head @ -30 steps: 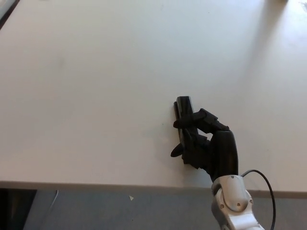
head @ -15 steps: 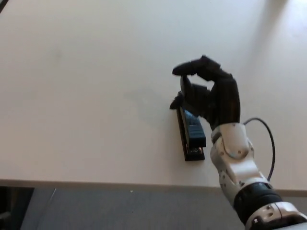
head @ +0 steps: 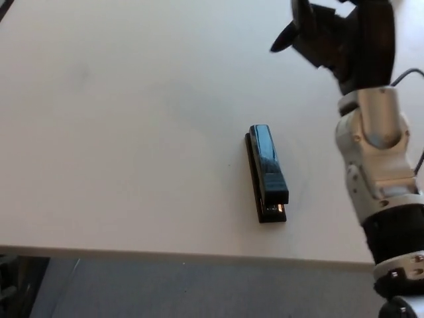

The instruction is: The robot uses its right hand to press on the stapler that is in the middle of the desk

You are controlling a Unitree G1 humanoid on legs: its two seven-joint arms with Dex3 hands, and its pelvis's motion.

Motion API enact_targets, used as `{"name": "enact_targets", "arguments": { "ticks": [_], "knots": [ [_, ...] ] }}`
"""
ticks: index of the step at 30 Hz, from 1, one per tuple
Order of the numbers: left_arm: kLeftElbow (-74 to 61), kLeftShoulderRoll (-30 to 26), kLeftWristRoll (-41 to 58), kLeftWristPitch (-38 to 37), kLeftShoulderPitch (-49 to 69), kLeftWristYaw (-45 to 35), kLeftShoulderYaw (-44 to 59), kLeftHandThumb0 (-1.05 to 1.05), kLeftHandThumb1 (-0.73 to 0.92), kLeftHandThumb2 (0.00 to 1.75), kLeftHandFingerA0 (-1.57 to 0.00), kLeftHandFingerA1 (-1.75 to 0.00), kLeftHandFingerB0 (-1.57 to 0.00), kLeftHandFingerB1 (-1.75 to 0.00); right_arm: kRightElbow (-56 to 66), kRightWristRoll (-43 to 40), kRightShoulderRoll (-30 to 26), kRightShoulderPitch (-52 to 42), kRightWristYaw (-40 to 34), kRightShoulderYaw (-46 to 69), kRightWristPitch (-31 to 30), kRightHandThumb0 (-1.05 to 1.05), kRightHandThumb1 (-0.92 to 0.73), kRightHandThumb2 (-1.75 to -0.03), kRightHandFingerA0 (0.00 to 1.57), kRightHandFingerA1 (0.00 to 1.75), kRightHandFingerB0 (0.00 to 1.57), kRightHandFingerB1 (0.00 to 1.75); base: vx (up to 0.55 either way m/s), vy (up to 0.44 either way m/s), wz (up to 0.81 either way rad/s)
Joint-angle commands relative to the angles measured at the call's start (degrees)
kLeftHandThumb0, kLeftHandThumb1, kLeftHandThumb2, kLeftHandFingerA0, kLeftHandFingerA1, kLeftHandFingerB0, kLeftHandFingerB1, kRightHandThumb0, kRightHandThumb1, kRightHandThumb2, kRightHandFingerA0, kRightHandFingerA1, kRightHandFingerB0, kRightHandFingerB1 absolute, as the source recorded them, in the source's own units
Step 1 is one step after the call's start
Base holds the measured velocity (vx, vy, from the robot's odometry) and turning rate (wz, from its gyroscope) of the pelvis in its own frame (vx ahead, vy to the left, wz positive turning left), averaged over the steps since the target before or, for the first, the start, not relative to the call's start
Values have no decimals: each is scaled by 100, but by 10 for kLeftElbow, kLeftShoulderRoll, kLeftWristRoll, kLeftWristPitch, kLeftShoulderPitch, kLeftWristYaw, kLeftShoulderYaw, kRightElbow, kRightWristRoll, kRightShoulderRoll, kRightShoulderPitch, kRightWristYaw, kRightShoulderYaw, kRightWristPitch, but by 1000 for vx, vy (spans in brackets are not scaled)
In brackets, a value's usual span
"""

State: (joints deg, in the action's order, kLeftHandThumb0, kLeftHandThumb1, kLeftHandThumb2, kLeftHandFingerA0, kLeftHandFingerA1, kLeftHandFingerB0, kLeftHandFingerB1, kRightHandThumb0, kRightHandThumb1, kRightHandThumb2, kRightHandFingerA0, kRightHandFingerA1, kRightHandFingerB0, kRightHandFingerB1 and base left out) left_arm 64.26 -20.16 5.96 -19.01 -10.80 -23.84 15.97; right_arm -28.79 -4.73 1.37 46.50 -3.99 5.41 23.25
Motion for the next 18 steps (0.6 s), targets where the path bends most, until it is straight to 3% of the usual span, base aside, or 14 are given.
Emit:
{"name": "enact_targets", "arguments": {
  "ticks": [1, 3, 5, 7, 9, 11, 12, 13, 18],
  "knots": [
    [9, -24, 6, 28, -19, 18, 7, -50, 92, 83, 0, -17, -1, -18, 165, -37, -138, -24, 32, 76, -145, -7, -79, -79, 123, 118, 75, 114, 0, 0, 0],
    [11, -28, 4, 33, -27, 20, 6, -49, 92, 87, -1, -18, -1, -19, 161, -88, -192, -34, 63, 124, -160, 6, -78, -88, 121, 124, 71, 119, 0, 0, 0],
    [14, -29, 7, 33, -31, 18, 8, -49, 92, 85, 0, -19, -1, -20, 134, -96, -242, -48, 84, 161, -145, 6, -83, -81, 121, 124, 72, 113, 0, 0, 0],
    [17, -32, 3, 32, -33, 22, 7, -49, 92, 87, -4, -20, 0, -20, 122, -120, -286, -73, 109, 203, -139, -2, -78, -83, 124, 122, 75, 116, 0, 0, 0],
    [18, -33, 4, 32, -35, 23, 8, -50, 92, 85, -1, -20, -3, -22, 121, -119, -311, -90, 104, 228, -141, -5, -73, -87, 126, 118, 77, 116, 0, 0, 0],
    [21, -34, 4, 27, -36, 22, 9, -50, 92, 84, -1, -20, -3, -22, 114, -126, -351, -124, 103, 277, -146, -9, -57, -101, 127, 118, 84, 117, 0, 0, 0],
    [22, -37, 3, 28, -37, 18, 8, -51, 92, 84, 0, -19, -3, -20, 106, -128, -368, -147, 95, 308, -148, -11, -53, -109, 126, 119, 90, 107, 0, 0, 0],
    [23, -37, 2, 27, -37, 19, 7, -51, 92, 84, -1, -20, -3, -21, 109, -117, -388, -165, 60, 335, -205, -21, -52, -107, 131, 117, 96, 107, 0, 0, 0],
    [25, -39, 3, 25, -39, 20, 9, -51, 92, 84, -1, -18, -3, -19, 61, -117, -427, -244, 52, 413, -218, -27, -48, -110, 132, 105, 96, 114, 0, 0, 0]
  ]
}}
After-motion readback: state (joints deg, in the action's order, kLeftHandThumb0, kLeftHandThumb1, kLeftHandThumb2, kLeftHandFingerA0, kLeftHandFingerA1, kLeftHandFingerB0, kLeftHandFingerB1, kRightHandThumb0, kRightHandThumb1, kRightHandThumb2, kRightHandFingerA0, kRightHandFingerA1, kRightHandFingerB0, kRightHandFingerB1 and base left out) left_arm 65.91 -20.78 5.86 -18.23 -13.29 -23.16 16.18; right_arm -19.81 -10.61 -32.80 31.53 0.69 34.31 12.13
